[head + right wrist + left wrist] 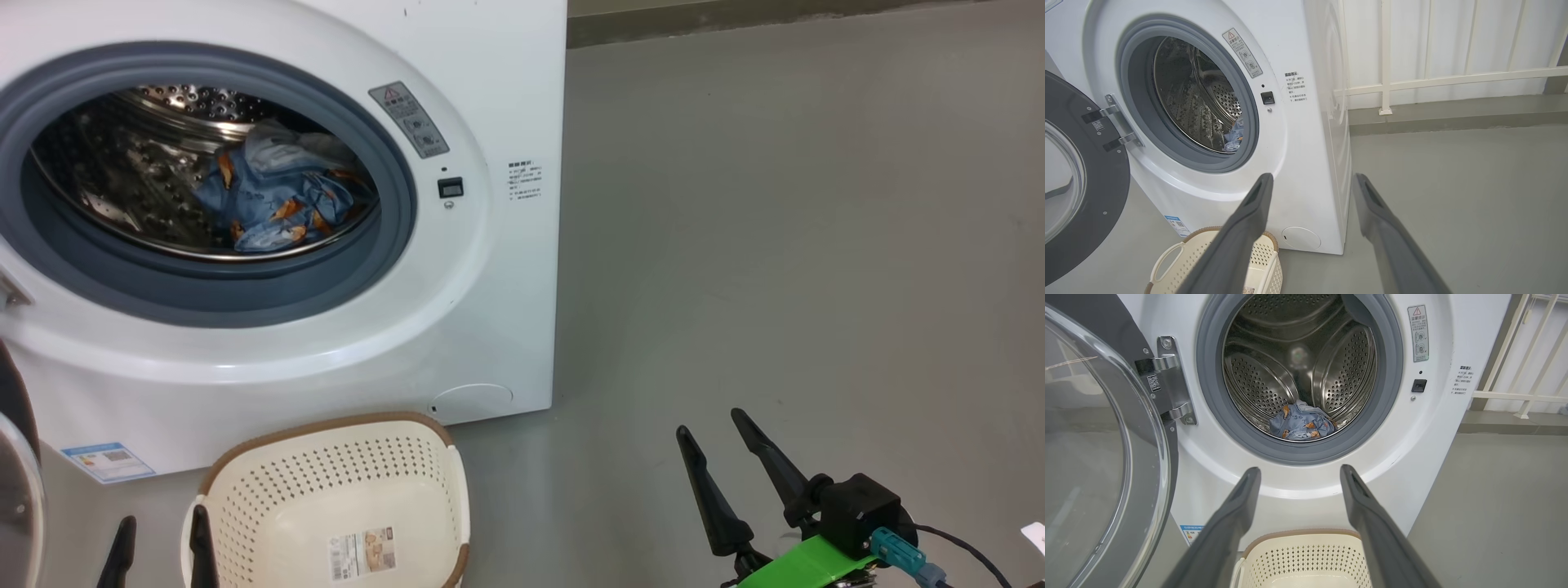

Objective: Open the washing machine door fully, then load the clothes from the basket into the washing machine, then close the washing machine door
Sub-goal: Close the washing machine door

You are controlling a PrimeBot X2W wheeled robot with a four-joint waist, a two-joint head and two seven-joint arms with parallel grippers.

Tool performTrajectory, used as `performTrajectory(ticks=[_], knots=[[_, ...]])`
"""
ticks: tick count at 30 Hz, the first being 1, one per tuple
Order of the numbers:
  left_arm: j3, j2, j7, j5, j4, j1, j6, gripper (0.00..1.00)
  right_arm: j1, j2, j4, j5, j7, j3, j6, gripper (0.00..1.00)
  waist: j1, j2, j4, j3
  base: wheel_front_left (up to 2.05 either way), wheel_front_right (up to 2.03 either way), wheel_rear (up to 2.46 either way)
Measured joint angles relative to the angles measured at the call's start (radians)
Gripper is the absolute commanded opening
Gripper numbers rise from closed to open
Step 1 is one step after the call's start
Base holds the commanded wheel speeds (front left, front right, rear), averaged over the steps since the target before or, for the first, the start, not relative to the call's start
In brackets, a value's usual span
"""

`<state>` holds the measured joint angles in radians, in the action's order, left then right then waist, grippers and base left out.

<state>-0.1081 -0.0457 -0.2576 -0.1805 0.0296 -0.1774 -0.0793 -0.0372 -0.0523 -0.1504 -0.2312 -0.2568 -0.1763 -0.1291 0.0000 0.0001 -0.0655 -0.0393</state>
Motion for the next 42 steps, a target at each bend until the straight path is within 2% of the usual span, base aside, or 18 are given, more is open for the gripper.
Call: performTrajectory(ticks=[18, 42], knots=[[0.000, 0.001, 0.000, 0.001, 0.004, 0.020, -0.002, 1.00, 0.000, 0.000, 0.000, 0.000, 0.000, 0.016, 0.000, 1.00, 0.0000, -0.0001, 0.010, -0.001, -1.49, 1.49, 0.00], [0.003, 0.001, 0.000, 0.000, 0.029, 0.019, 0.002, 1.00, 0.002, 0.001, 0.019, 0.054, 0.000, 0.029, 0.000, 1.00, 0.0000, -0.0001, 0.044, 0.030, -0.08, 0.08, 0.00]])
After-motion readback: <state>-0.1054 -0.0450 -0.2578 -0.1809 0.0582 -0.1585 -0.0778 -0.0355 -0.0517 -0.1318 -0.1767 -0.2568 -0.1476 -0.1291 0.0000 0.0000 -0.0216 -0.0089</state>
